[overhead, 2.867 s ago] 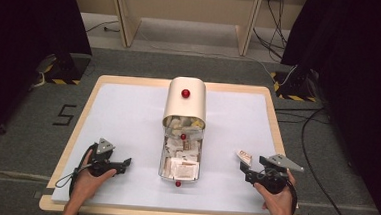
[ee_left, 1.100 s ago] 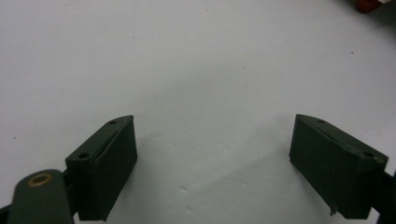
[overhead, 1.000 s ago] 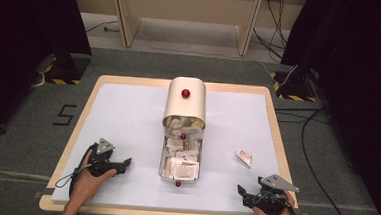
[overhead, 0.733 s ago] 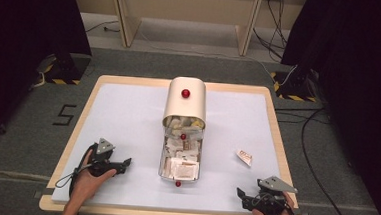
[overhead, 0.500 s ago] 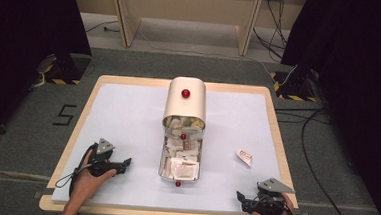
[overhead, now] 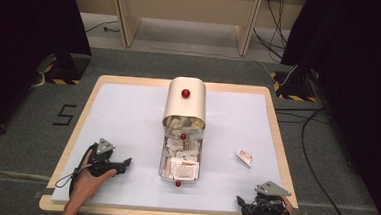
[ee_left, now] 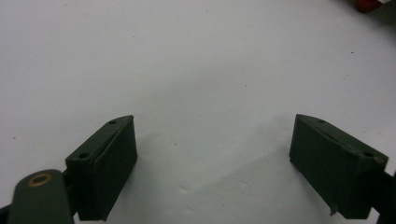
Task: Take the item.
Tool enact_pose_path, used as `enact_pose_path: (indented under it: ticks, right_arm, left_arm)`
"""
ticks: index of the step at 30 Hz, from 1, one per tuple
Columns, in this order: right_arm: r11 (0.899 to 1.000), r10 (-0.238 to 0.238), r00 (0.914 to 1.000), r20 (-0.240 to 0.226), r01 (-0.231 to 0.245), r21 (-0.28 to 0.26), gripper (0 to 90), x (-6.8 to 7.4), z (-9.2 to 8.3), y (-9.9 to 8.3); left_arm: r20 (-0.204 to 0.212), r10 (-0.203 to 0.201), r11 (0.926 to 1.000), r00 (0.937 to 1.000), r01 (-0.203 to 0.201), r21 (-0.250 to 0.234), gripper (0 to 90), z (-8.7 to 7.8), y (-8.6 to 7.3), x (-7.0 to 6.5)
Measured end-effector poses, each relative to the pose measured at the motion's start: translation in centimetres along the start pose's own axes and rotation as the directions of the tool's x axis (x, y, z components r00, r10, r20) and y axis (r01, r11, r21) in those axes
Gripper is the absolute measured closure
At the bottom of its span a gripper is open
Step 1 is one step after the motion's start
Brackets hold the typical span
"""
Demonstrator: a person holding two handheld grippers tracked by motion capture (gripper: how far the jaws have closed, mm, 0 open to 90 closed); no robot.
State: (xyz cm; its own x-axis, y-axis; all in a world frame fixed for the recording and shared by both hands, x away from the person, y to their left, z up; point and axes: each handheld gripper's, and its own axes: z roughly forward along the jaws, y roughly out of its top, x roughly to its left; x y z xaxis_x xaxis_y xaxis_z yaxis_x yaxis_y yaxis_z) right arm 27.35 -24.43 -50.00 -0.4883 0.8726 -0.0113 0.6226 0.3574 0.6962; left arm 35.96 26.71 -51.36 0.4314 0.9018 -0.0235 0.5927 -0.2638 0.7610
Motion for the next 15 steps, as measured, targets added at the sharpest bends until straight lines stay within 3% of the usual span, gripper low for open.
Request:
enact_pose_path:
  ticks: [15]
  right_arm:
    - [1.0,-0.003,1.0,-0.008,0.003,-0.008,16.9,-0.12,0.03,-0.11]
  left_arm:
    - [0.0,0.0,1.0,1.0,0.0,0.001,14.0,-0.01,0.0,0.0]
